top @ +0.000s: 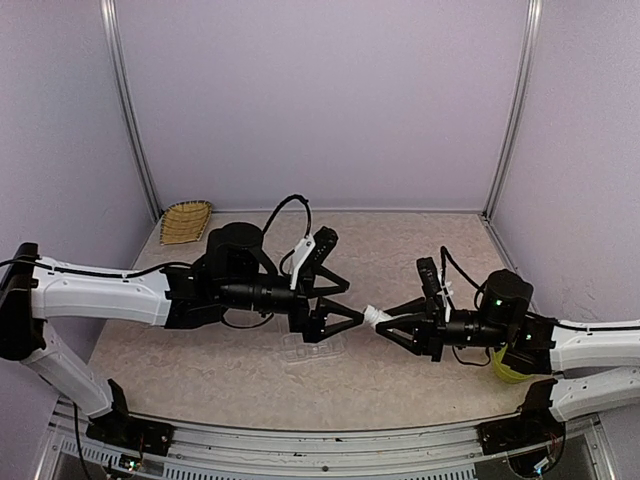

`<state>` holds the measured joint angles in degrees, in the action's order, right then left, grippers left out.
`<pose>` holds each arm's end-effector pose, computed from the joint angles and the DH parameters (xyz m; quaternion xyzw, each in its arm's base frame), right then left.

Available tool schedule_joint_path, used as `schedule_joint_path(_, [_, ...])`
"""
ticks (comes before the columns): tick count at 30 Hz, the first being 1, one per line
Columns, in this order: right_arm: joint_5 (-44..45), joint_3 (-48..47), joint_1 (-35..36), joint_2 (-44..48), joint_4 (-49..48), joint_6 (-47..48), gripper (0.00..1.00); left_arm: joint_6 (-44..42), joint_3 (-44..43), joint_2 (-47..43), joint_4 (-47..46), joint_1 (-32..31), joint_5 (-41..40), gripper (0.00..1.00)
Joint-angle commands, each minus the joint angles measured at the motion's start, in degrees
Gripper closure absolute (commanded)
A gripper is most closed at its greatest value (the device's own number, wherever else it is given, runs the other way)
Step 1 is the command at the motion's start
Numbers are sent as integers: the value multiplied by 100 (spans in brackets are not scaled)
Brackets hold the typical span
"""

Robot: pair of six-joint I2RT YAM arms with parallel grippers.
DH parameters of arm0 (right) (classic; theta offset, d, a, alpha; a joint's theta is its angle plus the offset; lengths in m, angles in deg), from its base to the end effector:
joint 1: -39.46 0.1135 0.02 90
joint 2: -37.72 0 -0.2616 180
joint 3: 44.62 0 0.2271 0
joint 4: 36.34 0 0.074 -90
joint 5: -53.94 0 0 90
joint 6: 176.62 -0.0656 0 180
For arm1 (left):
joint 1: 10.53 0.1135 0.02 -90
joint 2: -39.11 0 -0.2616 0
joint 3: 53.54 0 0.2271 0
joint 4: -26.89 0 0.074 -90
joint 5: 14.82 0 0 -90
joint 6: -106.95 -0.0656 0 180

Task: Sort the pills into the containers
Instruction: Unscrew the lid of the pill bottle from the pill bottle.

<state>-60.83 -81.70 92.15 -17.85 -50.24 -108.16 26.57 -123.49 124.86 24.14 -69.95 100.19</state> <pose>0.1119 0.1921 0.2466 -0.3328 0.6523 0.5254 0.4331 0.1537 -0.3147 0.2824 0.4440 0.6365 -0.4839 0.4044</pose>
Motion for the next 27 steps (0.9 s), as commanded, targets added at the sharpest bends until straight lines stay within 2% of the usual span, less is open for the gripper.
schedule_joint_path(1, [-121, 114, -46, 248, -239, 297, 81, 64, -337, -5, 529, 44, 199, 3])
schedule_joint_path(10, [-586, 137, -42, 329, -346, 345, 81, -216, -512, 134, 515, 40, 958, 8])
schedule_joint_path(17, [-642, 137, -43, 330, -348, 360, 82, -375, -869, 395, 750, -35, 1093, 17])
schedule_joint_path(22, [-655, 117, -41, 305, -342, 372, 82, -466, -970, 502, 889, -86, 1043, 27])
schedule_joint_path(24, [-660, 106, -43, 305, -339, 374, 82, -484, -962, 495, 884, -87, 1037, 34])
schedule_joint_path(27, [-645, 85, -41, 296, -317, 383, 82, -496, -978, 487, 888, -92, 1049, 39])
